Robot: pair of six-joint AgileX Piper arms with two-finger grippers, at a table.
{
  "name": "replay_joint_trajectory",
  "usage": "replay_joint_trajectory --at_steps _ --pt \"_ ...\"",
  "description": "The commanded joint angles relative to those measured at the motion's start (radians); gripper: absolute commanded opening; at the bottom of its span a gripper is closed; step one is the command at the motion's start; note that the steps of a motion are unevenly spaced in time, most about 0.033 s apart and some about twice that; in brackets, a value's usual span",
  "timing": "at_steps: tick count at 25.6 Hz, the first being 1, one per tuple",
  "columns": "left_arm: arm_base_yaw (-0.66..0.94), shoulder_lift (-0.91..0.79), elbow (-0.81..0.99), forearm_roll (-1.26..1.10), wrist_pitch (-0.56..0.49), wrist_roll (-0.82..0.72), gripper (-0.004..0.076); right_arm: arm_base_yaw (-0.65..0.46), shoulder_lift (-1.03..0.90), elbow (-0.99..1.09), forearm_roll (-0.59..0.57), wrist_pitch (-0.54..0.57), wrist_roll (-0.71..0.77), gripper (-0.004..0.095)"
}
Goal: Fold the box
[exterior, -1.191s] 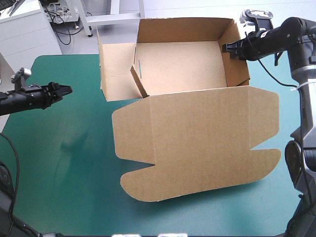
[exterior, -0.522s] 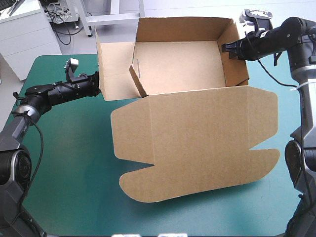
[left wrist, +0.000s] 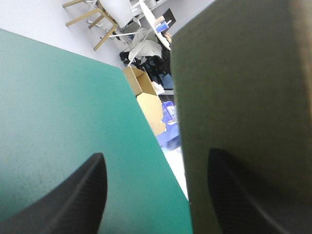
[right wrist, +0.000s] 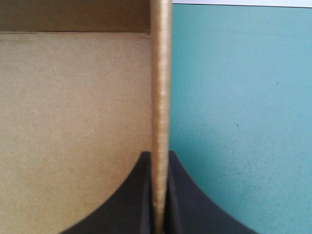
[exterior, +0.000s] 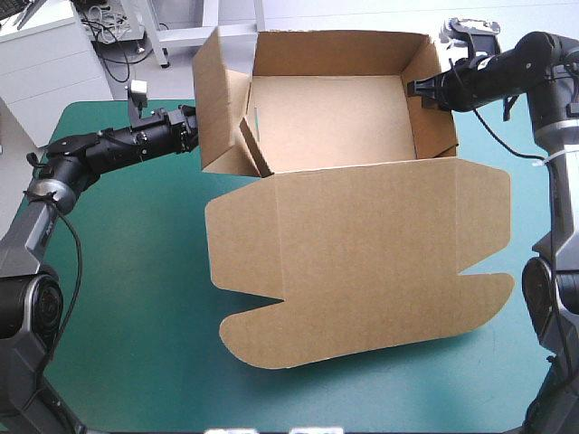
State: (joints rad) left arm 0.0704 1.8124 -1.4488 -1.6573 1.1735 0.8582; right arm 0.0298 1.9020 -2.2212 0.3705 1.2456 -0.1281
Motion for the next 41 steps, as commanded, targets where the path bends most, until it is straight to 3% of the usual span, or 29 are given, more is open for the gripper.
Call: replay_joint_trajectory --at_steps 1,10,12,26,33,41 --pt "-0.037 -0.052 -0.134 -0.121 0.130 -0.062 0.0431 -0.006 -0.059 -0.026 0.037 -0.018 0.010 -0.0022" --pt "-0.085 -0.052 -0.316 -0.025 0.118 -0.179 0.0437 -0.006 -0.059 -0.026 0.037 -0.020 0.010 -0.0022" --pt "-0.094 -0.052 -0.343 -0.013 0.118 -0.205 0.0475 -0.006 -0.059 -0.026 0.037 -0.020 0.012 -0.0021" --pt "-0.261 -0.050 -0.650 0.728 0.022 -0.560 0.0482 0.051 -0.059 -0.026 -0.044 -0.050 0.079 -0.0019" --pt "-0.316 -0.046 -0.687 0.949 0.007 -0.695 0.0482 0.102 -0.059 -0.026 -0.085 -0.075 0.120 -0.0019" --pt "-0.362 -0.012 -0.711 1.085 0.079 -0.799 0.0480 0.169 -0.057 -0.026 -0.195 -0.091 0.180 -0.0017"
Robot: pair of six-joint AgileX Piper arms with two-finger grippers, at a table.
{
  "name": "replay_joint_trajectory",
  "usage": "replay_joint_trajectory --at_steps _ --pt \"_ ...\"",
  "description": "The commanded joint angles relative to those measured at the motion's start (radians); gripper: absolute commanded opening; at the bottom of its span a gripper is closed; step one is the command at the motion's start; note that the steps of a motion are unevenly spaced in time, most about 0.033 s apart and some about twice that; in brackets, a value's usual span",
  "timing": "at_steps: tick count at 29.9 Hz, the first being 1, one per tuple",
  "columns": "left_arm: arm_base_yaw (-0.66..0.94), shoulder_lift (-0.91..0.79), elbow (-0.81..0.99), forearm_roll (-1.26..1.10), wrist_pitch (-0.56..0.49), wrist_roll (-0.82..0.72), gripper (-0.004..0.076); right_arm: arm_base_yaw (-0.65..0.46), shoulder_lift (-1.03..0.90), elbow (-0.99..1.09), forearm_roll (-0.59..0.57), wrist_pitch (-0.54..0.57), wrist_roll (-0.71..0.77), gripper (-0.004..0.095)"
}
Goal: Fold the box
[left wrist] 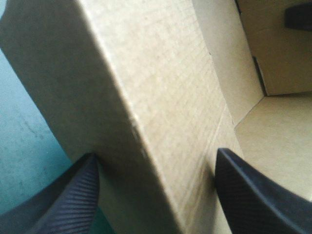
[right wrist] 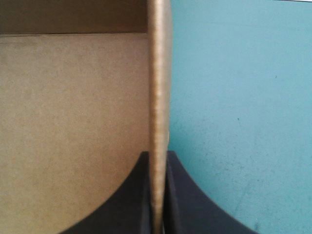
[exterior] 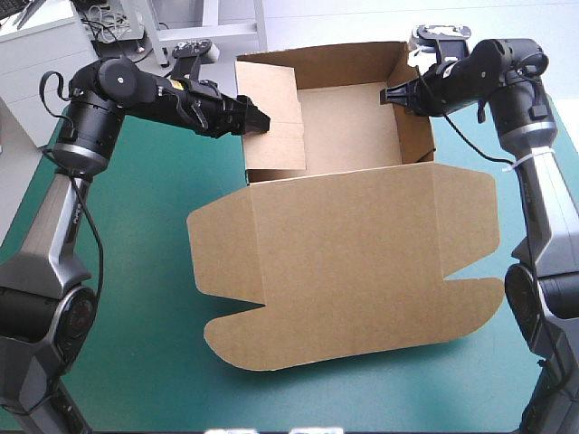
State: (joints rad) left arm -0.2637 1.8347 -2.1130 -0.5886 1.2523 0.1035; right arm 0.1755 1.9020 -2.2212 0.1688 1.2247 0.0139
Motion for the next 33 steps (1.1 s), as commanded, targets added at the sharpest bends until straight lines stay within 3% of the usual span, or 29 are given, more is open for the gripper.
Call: replay_joint_trajectory --at_steps 1,10,13,26,29,33 --pt "-0.040 -0.027 -0.063 0.062 0.017 -0.063 0.0480 0.036 -0.056 -0.026 -0.014 -0.070 0.042 -0.0017" --pt "-0.140 0.015 -0.114 0.395 0.047 -0.160 0.0433 0.109 0.006 -0.028 -0.097 -0.044 0.098 -0.0017" --pt "-0.140 0.033 -0.114 0.423 0.047 -0.170 0.0384 0.109 0.022 -0.028 -0.090 -0.031 0.106 -0.0017" --pt "-0.140 0.148 -0.112 0.435 0.047 -0.187 0.0379 0.109 0.103 -0.028 -0.157 0.021 0.108 -0.0017" --pt "-0.140 0.167 -0.112 0.446 0.047 -0.189 0.0281 0.109 0.126 -0.028 -0.159 0.021 0.108 -0.0016" --pt "-0.140 0.199 -0.112 0.451 0.047 -0.189 0.0019 0.109 0.150 -0.028 -0.159 0.021 0.110 -0.0017"
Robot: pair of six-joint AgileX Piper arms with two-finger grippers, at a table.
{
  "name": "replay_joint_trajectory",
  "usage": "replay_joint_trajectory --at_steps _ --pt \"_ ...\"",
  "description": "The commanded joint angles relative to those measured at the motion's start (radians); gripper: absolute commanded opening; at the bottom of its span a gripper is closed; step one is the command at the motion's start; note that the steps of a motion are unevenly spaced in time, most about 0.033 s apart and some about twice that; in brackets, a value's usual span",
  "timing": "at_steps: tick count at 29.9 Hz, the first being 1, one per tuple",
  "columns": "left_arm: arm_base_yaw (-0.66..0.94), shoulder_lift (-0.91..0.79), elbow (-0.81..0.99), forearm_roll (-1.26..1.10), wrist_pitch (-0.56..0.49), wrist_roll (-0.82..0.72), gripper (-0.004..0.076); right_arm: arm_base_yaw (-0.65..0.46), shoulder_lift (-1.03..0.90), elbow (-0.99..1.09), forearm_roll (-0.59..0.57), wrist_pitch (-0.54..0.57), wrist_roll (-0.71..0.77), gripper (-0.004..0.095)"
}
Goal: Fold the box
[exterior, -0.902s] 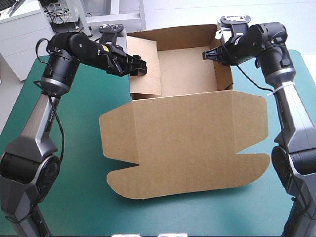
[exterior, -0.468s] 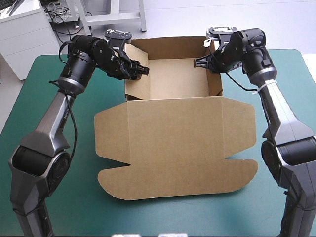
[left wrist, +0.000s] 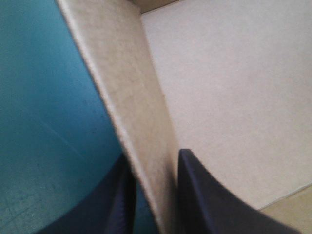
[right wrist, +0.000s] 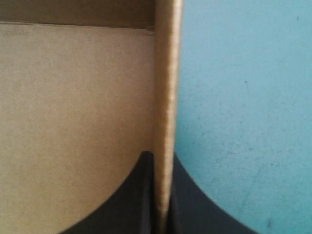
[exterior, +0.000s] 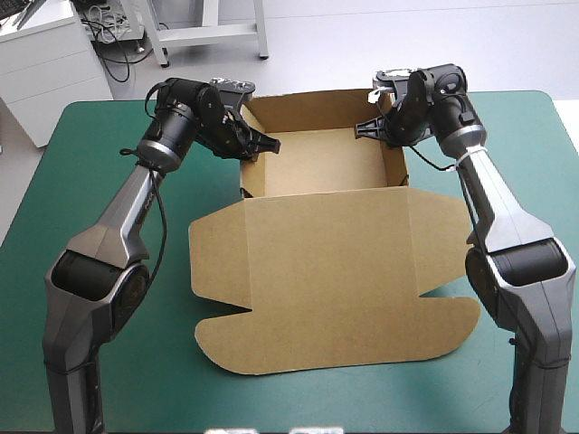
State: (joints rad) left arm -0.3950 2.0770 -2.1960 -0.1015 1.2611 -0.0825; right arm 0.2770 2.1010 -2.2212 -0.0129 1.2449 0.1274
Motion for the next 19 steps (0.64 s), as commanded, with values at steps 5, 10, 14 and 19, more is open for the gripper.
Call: replay_joint_trajectory --at_steps 5,10,14,19 --pt "-0.008 -0.006 -0.029 -0.042 0.039 -0.003 -0.0032 0.007 -0.030 -0.028 0.023 0.001 -0.003 -0.0017" --pt "-0.008 0.015 -0.029 -0.042 0.039 -0.003 -0.0032 0.011 -0.002 -0.028 0.021 0.001 -0.003 -0.0016" --pt "-0.008 0.015 -0.029 -0.020 0.035 -0.003 -0.0032 0.026 0.022 -0.028 0.023 0.001 -0.001 -0.0016" --pt "-0.008 0.026 -0.029 0.016 0.030 -0.005 -0.0032 0.034 0.047 -0.028 0.027 0.001 0.001 -0.0016"
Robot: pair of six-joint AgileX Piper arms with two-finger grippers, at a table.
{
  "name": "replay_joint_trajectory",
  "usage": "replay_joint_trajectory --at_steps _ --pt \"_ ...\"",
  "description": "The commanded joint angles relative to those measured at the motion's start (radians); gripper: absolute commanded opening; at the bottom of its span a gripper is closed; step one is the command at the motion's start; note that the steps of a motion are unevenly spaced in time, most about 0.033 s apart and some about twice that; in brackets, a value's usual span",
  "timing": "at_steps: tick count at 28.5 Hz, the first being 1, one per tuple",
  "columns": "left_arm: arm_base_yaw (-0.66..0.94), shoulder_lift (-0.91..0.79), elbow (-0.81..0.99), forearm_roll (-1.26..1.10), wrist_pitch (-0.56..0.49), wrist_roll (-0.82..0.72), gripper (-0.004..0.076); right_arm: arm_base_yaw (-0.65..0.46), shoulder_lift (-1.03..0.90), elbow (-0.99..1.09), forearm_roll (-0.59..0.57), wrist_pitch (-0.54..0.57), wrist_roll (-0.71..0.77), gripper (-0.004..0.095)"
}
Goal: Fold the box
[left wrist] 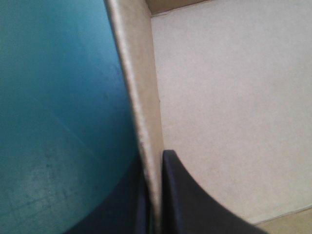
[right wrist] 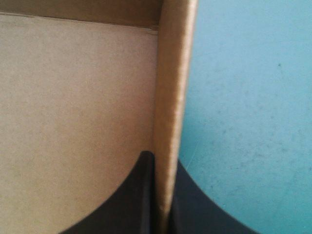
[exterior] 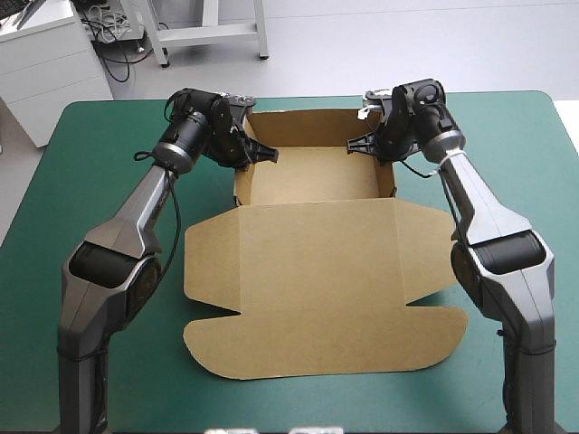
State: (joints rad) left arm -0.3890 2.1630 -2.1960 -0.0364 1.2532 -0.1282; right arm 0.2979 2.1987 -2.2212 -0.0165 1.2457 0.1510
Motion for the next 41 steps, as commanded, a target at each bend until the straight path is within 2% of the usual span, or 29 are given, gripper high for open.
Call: replay_joint_trajectory --at_steps 1,20,23,26,29,30,33,36,41 --pt "-0.014 -0.056 -0.029 -0.049 0.038 0.038 -0.0032 0.013 -0.046 -0.028 0.030 0.000 -0.021 -0.0016" --pt "-0.014 0.014 -0.029 -0.033 0.044 0.025 -0.0032 0.013 -0.014 -0.028 0.022 0.002 -0.037 -0.0015" --pt "-0.014 0.014 -0.029 -0.027 0.044 0.024 -0.0027 0.013 -0.017 -0.028 0.017 0.002 -0.040 0.0031" --pt "-0.014 0.014 -0.029 -0.027 0.044 0.024 0.0050 0.013 -0.020 -0.028 0.017 0.002 -0.044 0.0173" --pt "-0.014 0.014 -0.031 -0.033 0.044 0.024 0.0202 0.013 -0.026 -0.028 0.017 0.002 -0.044 0.0380" --pt "-0.014 0.014 -0.031 -0.035 0.044 0.024 0.0277 0.013 -0.028 -0.029 0.017 0.002 -0.044 0.0470" --pt "-0.014 0.014 -0.033 -0.035 0.044 0.024 0.0424 0.013 -0.042 -0.029 0.011 0.002 -0.044 0.0603" --pt "-0.014 0.009 -0.055 -0.039 0.044 0.024 0.0477 0.013 -0.054 -0.029 0.004 0.002 -0.044 0.0607" --pt "-0.014 -0.043 -0.137 -0.004 0.044 0.024 0.0477 0.011 -0.094 -0.029 0.003 0.002 -0.044 0.0607"
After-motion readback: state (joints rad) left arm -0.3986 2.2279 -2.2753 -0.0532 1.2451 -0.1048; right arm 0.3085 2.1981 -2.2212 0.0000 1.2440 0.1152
